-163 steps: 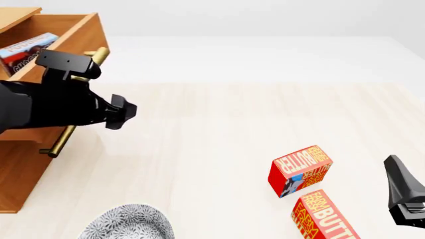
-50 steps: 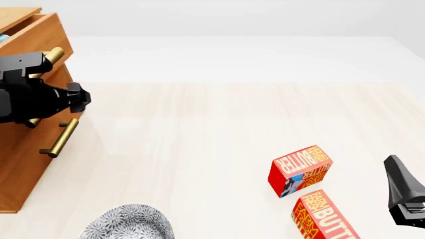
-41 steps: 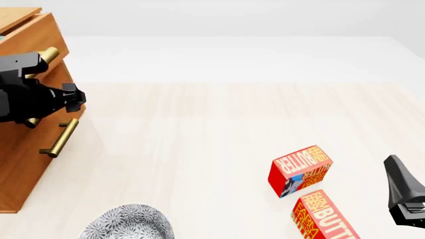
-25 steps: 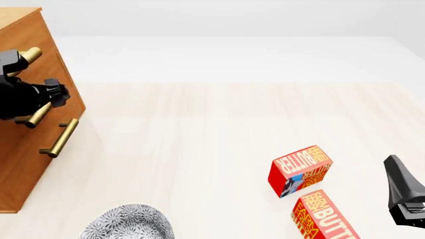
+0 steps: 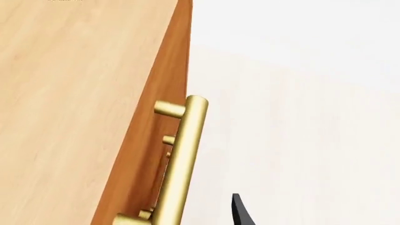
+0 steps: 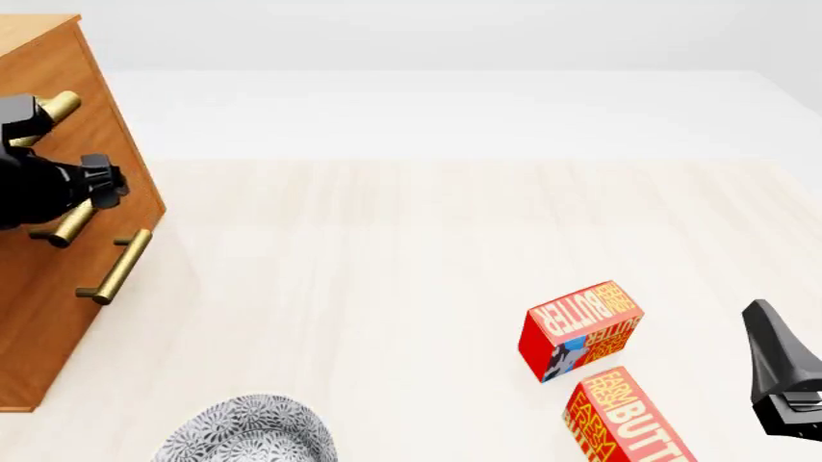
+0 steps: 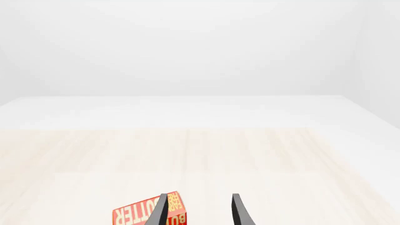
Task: Put the chocolate pudding in the top drawer of the cabinet and close it.
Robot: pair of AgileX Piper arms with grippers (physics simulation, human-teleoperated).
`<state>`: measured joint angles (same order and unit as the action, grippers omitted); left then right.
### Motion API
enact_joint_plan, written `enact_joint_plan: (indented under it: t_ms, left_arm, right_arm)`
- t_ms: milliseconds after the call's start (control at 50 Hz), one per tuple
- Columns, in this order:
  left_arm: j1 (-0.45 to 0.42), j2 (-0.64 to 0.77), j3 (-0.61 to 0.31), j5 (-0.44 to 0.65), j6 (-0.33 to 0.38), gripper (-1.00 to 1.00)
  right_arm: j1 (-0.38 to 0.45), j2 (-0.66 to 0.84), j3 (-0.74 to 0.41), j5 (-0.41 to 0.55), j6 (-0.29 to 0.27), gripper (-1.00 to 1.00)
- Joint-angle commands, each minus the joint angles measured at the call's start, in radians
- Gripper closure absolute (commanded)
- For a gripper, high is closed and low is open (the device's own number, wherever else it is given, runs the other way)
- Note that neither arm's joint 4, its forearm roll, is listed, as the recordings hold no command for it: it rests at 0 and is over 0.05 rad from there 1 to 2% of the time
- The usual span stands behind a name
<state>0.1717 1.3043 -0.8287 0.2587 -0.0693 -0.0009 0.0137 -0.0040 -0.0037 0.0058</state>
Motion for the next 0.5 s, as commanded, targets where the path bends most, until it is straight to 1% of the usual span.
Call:
enact_joint_plan:
  t_ms: [20, 60, 80, 120, 140, 160, 240, 280, 300, 340, 360, 380, 400, 460, 480, 500]
  left_arm:
    - [0.132, -0.143, -0.099, 0.105, 0.016, -1.00]
    - [0.130, -0.174, -0.118, 0.135, 0.022, -1.00]
    - [0.127, -0.198, -0.132, 0.155, 0.051, -1.00]
    - [0.128, -0.206, -0.141, 0.166, 0.061, -1.00]
    - [0.129, -0.220, -0.161, 0.191, 0.065, -1.00]
    - [0.120, -0.235, -0.178, 0.214, 0.053, -1.00]
    - [0.118, -0.286, -0.244, 0.284, 0.062, -1.00]
    - [0.123, -0.295, -0.253, 0.293, 0.071, -1.00]
    - [0.120, -0.303, -0.270, 0.316, 0.065, -1.00]
    - [0.150, -0.330, -0.291, 0.323, 0.125, -1.00]
    - [0.128, -0.332, -0.299, 0.341, 0.098, -1.00]
    - [0.120, -0.338, -0.314, 0.358, 0.086, -1.00]
    - [0.126, -0.348, -0.329, 0.369, 0.097, -1.00]
    - [0.131, -0.374, -0.381, 0.411, 0.096, -1.00]
    - [0.119, -0.382, -0.397, 0.429, 0.094, -1.00]
    - [0.119, -0.382, -0.397, 0.429, 0.094, -1.00]
  right_arm:
    - [0.000, 0.000, 0.000, 0.000, 0.000, -1.00]
    - [0.000, 0.000, 0.000, 0.000, 0.000, -1.00]
    - [0.000, 0.000, 0.000, 0.000, 0.000, -1.00]
    - [0.000, 0.000, 0.000, 0.000, 0.000, -1.00]
    - [0.000, 0.000, 0.000, 0.000, 0.000, -1.00]
    - [0.000, 0.000, 0.000, 0.000, 0.000, -1.00]
    - [0.000, 0.000, 0.000, 0.000, 0.000, -1.00]
    - [0.000, 0.000, 0.000, 0.000, 0.000, -1.00]
    - [0.000, 0.000, 0.000, 0.000, 0.000, -1.00]
    - [0.000, 0.000, 0.000, 0.000, 0.000, -1.00]
    - [0.000, 0.000, 0.000, 0.000, 0.000, -1.00]
    - [0.000, 0.000, 0.000, 0.000, 0.000, -1.00]
    - [0.000, 0.000, 0.000, 0.000, 0.000, -1.00]
    - [0.000, 0.000, 0.000, 0.000, 0.000, -1.00]
    - [0.000, 0.000, 0.000, 0.000, 0.000, -1.00]
    - [0.000, 0.000, 0.000, 0.000, 0.000, -1.00]
